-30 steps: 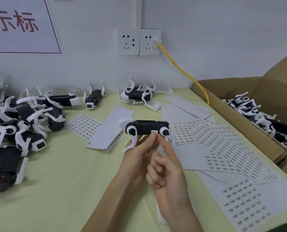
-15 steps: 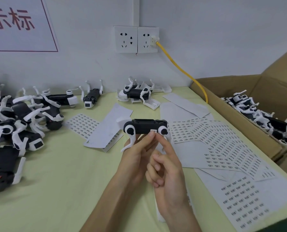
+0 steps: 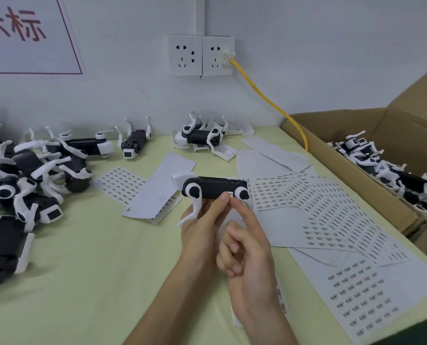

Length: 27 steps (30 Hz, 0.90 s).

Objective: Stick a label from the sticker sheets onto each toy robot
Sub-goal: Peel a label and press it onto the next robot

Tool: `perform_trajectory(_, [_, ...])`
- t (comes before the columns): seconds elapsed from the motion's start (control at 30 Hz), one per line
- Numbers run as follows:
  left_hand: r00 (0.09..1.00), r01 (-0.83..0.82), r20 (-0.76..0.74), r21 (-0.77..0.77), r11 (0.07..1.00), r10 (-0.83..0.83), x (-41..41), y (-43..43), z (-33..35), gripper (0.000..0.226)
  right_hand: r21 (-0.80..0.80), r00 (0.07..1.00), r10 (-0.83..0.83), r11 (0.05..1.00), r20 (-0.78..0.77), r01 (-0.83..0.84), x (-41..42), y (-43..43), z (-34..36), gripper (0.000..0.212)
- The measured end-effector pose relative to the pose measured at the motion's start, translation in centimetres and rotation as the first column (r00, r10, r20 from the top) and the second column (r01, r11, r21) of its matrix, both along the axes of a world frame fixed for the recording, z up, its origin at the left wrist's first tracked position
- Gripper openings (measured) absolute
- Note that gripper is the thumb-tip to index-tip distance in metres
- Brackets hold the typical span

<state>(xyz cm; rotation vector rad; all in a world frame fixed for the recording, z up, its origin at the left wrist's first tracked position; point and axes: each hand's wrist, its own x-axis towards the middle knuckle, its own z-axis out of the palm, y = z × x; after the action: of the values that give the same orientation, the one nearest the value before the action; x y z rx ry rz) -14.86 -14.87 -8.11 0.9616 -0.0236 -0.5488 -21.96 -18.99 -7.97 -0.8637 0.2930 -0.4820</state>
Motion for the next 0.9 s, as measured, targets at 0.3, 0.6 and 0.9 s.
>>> perform_trajectory(0.3, [0.99, -0.128, 0.072, 0.045, 0.991, 0.125, 0.2, -0.6, -0.8, 0.022, 0.003, 1.0, -0.002, 1.0, -0.017, 0.002, -0.1, 0.4, 0.1, 0.039])
perform_trajectory(0.6, [0.985, -0.167, 0.05, 0.078, 0.983, 0.164, 0.5, -1.0, -1.4, 0.024, 0.028, 1.0, -0.013, 1.0, 0.004, 0.013, -0.1, 0.3, -0.1, 0.041])
perform_trajectory(0.9, [0.987, -0.16, 0.001, -0.143, 0.977, 0.162, 1.2, -0.7, -1.0, 0.023, -0.056, 0.997, -0.062, 0.997, -0.035, 0.06, -1.2, -0.2, 0.2, 0.028])
